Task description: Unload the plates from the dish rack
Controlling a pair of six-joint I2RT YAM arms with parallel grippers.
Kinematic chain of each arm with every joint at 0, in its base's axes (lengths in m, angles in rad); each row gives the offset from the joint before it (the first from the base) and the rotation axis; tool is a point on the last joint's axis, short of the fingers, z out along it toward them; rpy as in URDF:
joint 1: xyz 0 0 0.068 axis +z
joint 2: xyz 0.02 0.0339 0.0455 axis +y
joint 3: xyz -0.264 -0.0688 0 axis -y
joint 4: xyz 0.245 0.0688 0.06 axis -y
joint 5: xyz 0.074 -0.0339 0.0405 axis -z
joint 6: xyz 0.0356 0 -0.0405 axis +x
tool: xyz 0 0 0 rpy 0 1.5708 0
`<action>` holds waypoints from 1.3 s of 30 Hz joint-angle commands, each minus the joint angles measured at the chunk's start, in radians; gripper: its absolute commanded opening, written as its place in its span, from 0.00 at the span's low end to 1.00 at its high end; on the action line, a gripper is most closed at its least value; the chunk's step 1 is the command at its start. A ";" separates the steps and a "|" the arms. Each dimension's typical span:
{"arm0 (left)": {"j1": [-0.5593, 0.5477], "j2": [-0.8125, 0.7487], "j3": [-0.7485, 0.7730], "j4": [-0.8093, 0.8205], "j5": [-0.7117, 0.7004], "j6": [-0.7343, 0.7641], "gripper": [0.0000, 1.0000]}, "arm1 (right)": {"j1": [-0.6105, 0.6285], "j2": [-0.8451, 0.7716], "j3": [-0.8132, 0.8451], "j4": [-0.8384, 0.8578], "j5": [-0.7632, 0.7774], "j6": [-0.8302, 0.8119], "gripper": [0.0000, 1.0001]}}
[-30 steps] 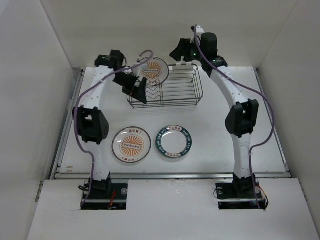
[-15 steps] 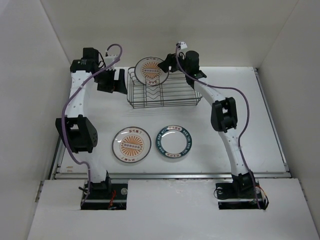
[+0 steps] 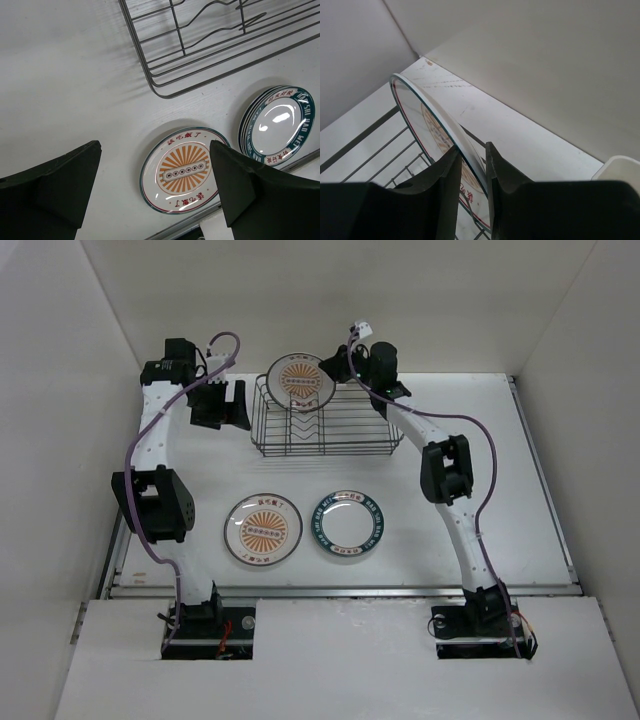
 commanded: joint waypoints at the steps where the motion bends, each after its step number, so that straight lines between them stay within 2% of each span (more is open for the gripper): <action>1: 0.001 -0.012 -0.004 0.006 0.001 0.000 0.88 | 0.006 0.002 0.017 0.087 -0.013 0.013 0.11; 2: 0.001 -0.021 -0.013 0.006 0.001 0.000 0.88 | 0.006 0.002 0.017 0.087 -0.022 0.013 0.03; 3: 0.001 -0.021 -0.013 0.006 0.001 0.000 0.88 | 0.006 0.002 0.017 0.087 -0.036 0.013 0.00; 8: 0.001 -0.030 -0.023 0.006 0.001 0.000 0.88 | 0.006 -0.096 0.008 0.096 0.004 -0.035 0.00; 11: 0.001 -0.040 -0.023 0.015 0.014 0.000 0.88 | 0.006 -0.191 -0.067 0.171 0.036 -0.066 0.00; 20: 0.001 -0.060 -0.041 0.055 0.056 -0.020 0.89 | 0.006 -0.377 -0.126 0.263 0.059 -0.101 0.00; 24: 0.001 -0.098 -0.050 0.064 0.056 -0.029 0.89 | 0.015 -0.493 -0.245 0.263 0.049 -0.101 0.00; 28: 0.047 -0.133 -0.050 0.095 -0.035 -0.123 0.89 | 0.072 -0.654 -0.438 0.182 0.059 -0.101 0.00; 33: 0.131 -0.191 -0.032 0.095 -0.206 -0.218 0.92 | 0.178 -0.822 -0.598 -0.048 0.033 -0.081 0.00; 38: 0.263 -0.296 -0.084 0.118 -0.282 -0.262 0.95 | 0.288 -0.892 -0.802 -0.108 -0.118 -0.046 0.00; 39: 0.277 -0.306 -0.105 0.118 -0.283 -0.262 0.96 | 0.301 -0.892 -0.802 -0.149 -0.147 -0.046 0.00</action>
